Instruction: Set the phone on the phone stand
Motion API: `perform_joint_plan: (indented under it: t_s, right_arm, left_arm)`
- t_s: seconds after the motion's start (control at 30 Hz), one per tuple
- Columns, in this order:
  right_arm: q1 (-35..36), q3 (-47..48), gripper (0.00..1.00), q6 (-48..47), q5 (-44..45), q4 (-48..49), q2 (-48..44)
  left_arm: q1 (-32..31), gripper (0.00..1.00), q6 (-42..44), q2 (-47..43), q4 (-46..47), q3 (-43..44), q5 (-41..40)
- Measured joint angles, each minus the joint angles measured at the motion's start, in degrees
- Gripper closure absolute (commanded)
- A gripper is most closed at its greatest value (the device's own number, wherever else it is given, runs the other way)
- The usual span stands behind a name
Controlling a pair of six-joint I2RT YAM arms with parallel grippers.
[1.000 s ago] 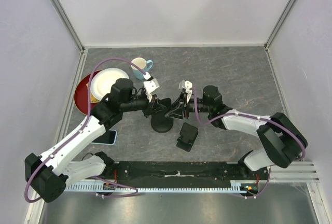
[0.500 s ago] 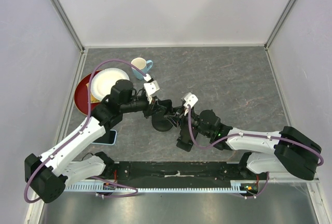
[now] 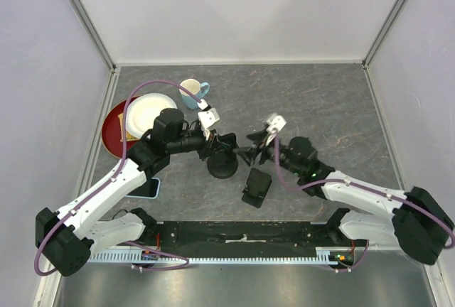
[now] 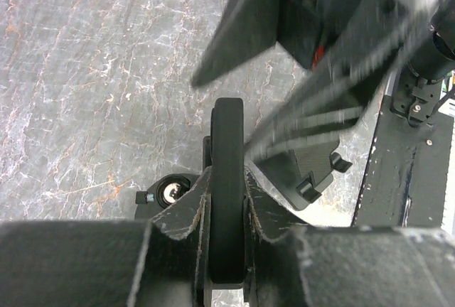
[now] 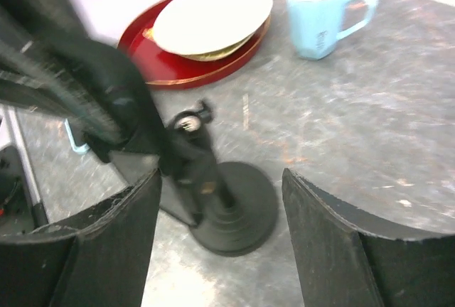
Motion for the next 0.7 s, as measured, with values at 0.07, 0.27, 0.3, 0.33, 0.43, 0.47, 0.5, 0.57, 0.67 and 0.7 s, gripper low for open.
perform_joint_plan:
  t_s: [0.07,0.27,0.3,0.33,0.43,0.47,0.5,0.57,0.67,0.7]
  right_arm:
    - [-5.77,-0.96,0.25,1.68,-4.22,0.0,-3.19]
    - [-11.74,-1.86,0.27,2.62,-15.65,-0.48,-6.64]
    - [-11.76,-1.86,0.28,2.54,-17.81,-0.72,-6.51]
    - [-11.76,-1.86,0.28,2.38,-19.82,-0.74,-6.21]
    - [-11.76,-1.38,0.28,1.73,-25.03,-0.83,-4.35]
    - [-11.76,-0.92,0.28,1.46,-26.43,-0.92,-3.34]
    - [-11.76,-0.37,0.28,1.16,-27.67,-0.94,-2.29]
    - [-11.76,1.07,0.28,0.68,-29.51,-0.96,-0.09]
    - [-11.76,3.41,0.28,0.22,-31.56,-0.5,3.45]
    - [-11.76,4.31,0.28,0.13,-32.41,-0.22,4.87]
  left_arm:
    - [0.0,0.98,-0.02,0.0,0.04,0.0,-0.22]
    - [-0.02,0.98,-0.04,0.0,0.17,-0.04,-0.28]
    - [-0.02,0.98,-0.04,0.0,0.17,-0.07,-0.24]
    - [-0.02,0.98,-0.04,-0.02,0.17,-0.07,-0.22]
    - [-0.02,0.98,-0.04,-0.04,0.17,-0.11,0.09]
    - [-0.02,0.98,-0.04,-0.07,0.17,-0.13,0.2]
    - [-0.02,0.98,-0.04,-0.11,0.17,-0.15,0.24]
    - [-0.02,0.98,-0.02,-0.15,0.17,-0.17,0.33]
    - [-0.02,0.98,-0.02,-0.2,0.17,-0.22,0.68]
    - [-0.02,0.98,-0.02,-0.22,0.17,-0.26,0.74]
